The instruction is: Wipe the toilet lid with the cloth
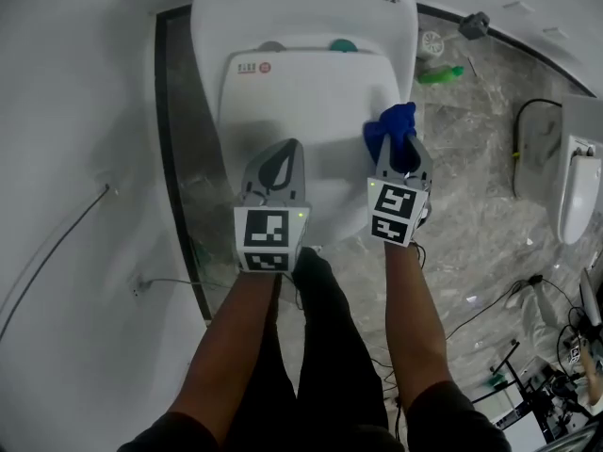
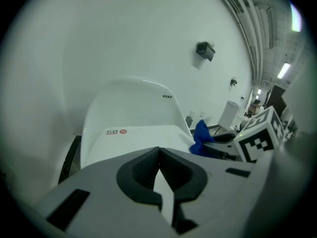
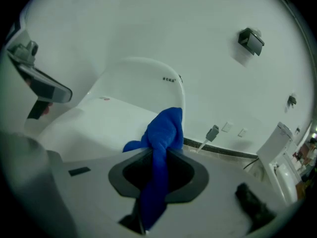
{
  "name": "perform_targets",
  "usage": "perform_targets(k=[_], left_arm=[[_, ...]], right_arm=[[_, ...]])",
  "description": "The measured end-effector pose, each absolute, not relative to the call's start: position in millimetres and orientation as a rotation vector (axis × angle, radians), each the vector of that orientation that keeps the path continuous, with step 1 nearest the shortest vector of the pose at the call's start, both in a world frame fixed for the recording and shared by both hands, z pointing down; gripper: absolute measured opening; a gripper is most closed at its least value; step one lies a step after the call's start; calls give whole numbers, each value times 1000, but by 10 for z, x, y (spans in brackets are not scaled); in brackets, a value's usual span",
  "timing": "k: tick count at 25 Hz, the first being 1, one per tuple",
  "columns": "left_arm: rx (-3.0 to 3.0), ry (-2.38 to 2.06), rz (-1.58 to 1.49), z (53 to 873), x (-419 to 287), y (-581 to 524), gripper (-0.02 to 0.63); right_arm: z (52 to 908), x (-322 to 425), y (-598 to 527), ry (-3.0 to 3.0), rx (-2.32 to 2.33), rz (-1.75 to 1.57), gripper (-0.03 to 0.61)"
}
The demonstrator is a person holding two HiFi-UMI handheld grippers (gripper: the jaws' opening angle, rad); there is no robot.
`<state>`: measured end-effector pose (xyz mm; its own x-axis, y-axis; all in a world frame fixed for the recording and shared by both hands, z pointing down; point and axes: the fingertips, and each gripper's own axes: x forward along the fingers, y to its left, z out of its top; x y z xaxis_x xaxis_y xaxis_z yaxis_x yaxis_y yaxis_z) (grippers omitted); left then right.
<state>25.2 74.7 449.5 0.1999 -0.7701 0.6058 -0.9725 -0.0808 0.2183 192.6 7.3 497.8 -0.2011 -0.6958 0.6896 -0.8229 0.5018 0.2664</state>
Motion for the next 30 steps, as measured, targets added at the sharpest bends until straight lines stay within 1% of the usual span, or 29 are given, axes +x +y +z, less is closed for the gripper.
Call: perform_targets(k=[7, 12, 16, 20, 23, 26, 30], left_arm=[[1936, -1656, 521, 4461, -350, 1118, 9], [1846, -1689, 499, 4576, -857, 1494, 9], [1794, -1714, 509, 4732, -1177, 1680, 9], [1757, -1723, 547, 4911, -1369, 1817, 9], [1743, -1722, 553, 4992, -1436, 1853, 9], [1740, -1715, 554, 5024, -1409, 1871, 9], [1769, -1687, 571, 4996, -1245, 1863, 9]], right_arm=[[4660, 727, 756, -2127, 1147, 245, 67], [4708, -75, 1193, -2197, 1011, 273, 67], [4852, -567, 1398, -2209, 915, 263, 67], [5095, -715, 1543, -2158, 873, 263, 67], [5182, -725, 1566, -2145, 849, 203, 67], [5192, -722, 1558, -2141, 821, 141, 67], [5183, -572, 1540, -2129, 837, 150, 67]])
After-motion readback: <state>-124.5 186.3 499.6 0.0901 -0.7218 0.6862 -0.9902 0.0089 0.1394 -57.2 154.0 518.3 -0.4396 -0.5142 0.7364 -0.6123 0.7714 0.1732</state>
